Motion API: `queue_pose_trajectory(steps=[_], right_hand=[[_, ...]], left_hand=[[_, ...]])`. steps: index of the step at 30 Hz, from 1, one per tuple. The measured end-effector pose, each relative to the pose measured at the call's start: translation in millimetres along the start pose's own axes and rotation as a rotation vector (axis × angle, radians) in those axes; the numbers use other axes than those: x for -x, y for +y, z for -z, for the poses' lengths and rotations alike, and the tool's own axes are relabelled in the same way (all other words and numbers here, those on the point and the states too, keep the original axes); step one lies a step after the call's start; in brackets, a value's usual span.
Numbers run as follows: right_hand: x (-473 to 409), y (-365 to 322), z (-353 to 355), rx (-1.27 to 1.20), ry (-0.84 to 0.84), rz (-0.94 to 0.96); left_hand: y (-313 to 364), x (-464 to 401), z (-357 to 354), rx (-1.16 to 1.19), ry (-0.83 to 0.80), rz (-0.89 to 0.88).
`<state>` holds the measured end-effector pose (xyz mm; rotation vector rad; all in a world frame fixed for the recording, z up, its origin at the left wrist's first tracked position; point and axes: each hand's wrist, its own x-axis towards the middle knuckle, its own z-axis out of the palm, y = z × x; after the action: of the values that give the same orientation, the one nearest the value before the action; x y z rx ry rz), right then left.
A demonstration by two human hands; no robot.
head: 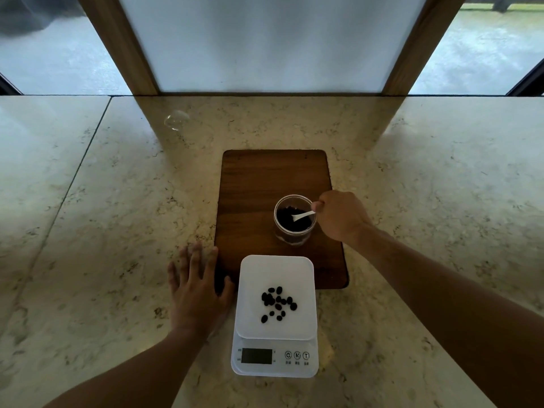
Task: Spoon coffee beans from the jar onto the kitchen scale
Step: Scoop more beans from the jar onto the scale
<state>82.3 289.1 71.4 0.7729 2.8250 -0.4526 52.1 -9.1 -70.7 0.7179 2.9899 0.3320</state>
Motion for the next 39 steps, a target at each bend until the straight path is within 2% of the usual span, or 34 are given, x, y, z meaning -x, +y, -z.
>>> queue_pose_trajectory(steps=[13,17,22,26,39], right_hand=[[1.0,11.4,3.3,-0.200,-0.022,-0.051],[3.0,10.9,4.6,-0.083,0.076,-0.010],[8.5,2.7,6.4,0.120,0.198,0.141],[10.0,-6.2,0.8,0.141,0.122,0.151],[2.8,0.2,11.2,-0.033,-0.124,-0.014]], left_hand=[[0.2,-0.4,1.6,0.006,-0.012,-0.005],[-0.4,-0.3,0.7,0.002,-0.014,-0.004],[0.5,-0.6,1.7,0.003,-0.016,-0.002],[1.3,0.2,2.9,0.006,-0.021,0.001],[1.1,0.1,1.7,0.022,-0.016,0.006]])
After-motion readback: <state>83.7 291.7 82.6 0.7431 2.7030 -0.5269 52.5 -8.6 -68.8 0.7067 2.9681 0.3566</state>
